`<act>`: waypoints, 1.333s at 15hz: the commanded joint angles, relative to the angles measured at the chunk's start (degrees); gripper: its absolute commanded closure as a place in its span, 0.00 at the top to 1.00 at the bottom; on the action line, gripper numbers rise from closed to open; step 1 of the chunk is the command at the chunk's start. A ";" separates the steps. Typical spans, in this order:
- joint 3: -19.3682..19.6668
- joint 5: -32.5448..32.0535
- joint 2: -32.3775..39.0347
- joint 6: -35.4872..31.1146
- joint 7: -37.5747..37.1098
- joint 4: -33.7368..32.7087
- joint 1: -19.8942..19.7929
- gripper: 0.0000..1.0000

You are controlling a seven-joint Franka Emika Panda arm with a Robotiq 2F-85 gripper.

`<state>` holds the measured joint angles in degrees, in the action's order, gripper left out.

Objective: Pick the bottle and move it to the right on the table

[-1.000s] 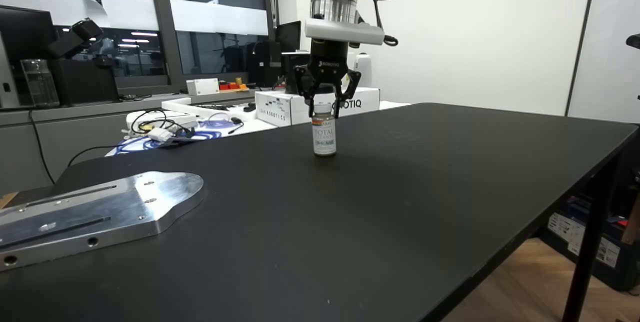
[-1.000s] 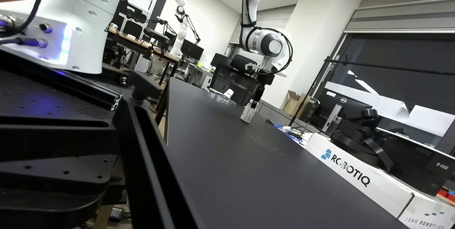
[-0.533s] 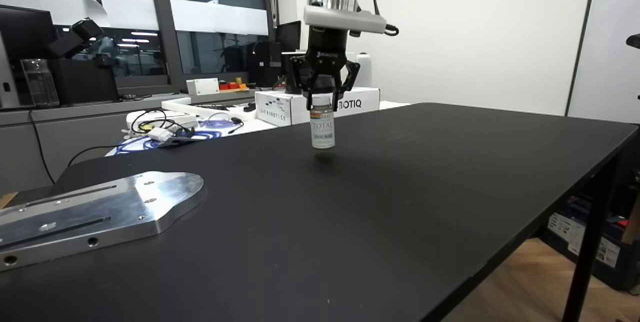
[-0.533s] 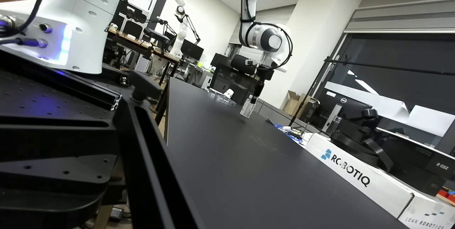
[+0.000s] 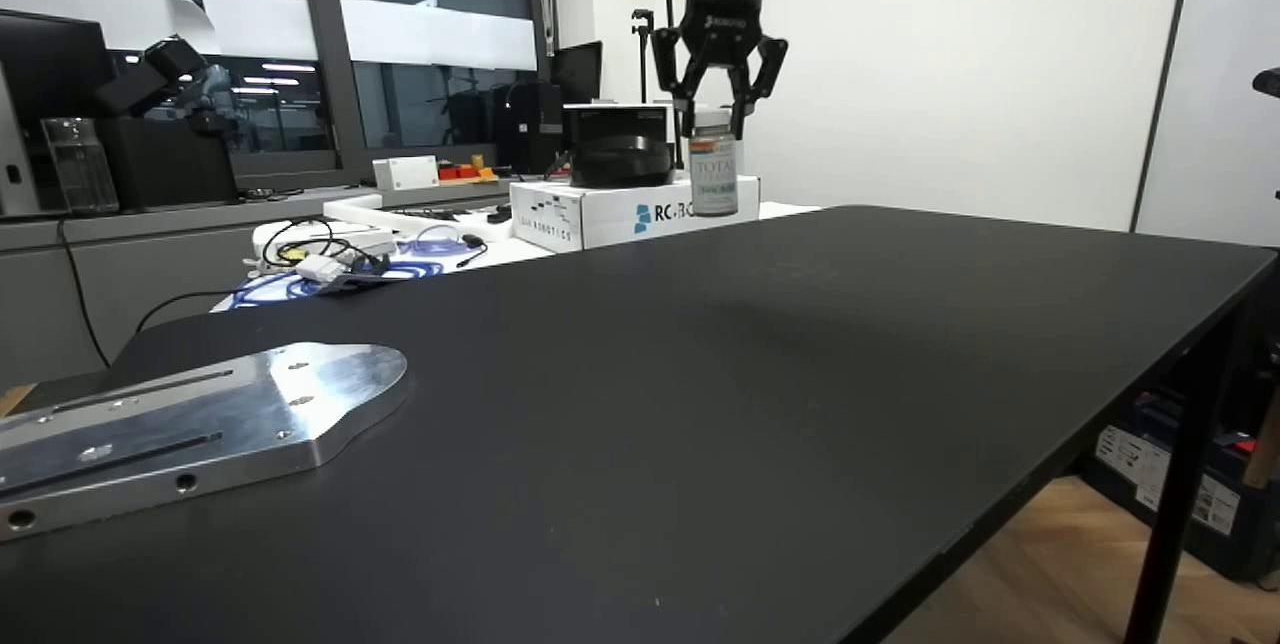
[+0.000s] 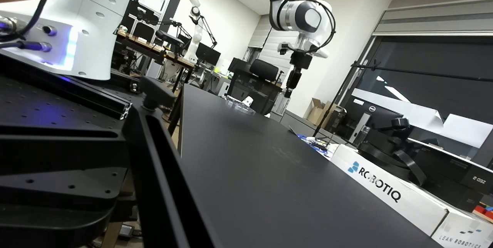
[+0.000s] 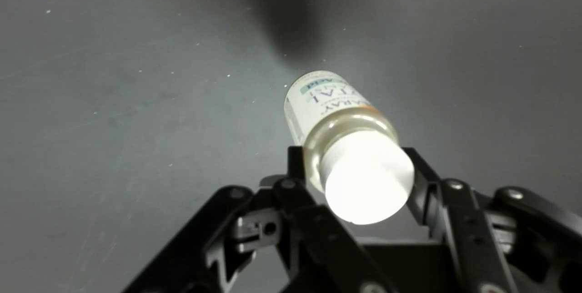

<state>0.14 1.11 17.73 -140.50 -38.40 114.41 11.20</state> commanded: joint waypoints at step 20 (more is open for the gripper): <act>5.21 4.04 -7.34 0.05 8.96 3.10 -12.47 0.28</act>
<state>3.53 2.36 8.31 -140.45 -30.23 120.95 1.77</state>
